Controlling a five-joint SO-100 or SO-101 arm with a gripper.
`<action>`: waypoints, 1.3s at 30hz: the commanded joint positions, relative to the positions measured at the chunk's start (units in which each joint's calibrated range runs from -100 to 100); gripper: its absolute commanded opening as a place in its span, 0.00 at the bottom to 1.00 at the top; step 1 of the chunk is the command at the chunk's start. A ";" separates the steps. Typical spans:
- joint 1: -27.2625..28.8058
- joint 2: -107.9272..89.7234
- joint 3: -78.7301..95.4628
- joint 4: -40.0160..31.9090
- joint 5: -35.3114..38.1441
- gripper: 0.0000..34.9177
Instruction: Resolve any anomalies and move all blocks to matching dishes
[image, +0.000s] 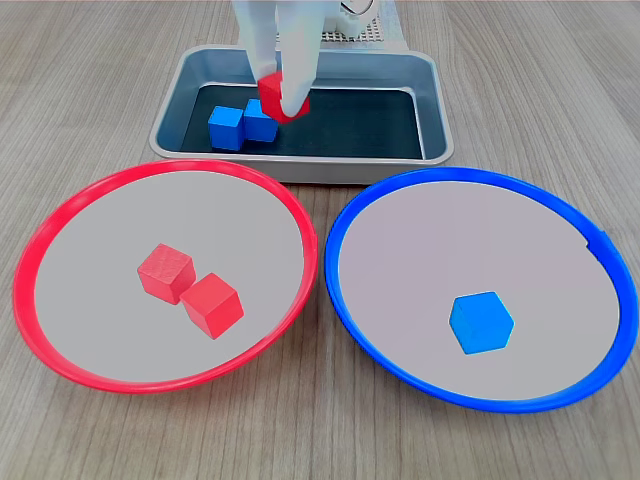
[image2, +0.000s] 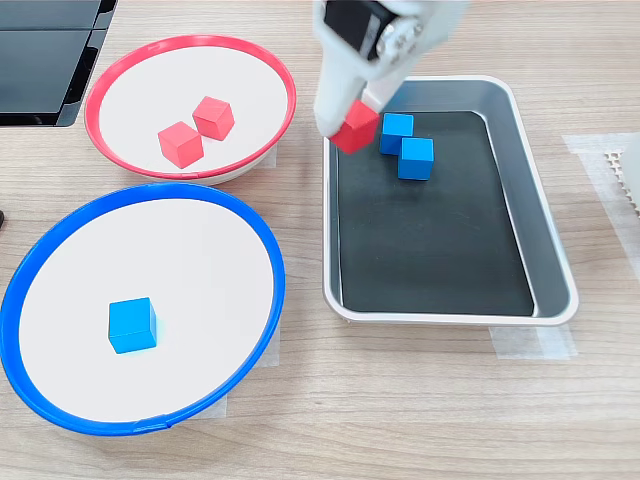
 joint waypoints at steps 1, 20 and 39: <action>0.84 5.07 -15.18 0.53 -6.69 0.00; 5.92 17.01 -22.47 -6.41 -4.59 0.30; 17.03 -14.03 22.05 -7.81 -1.51 0.35</action>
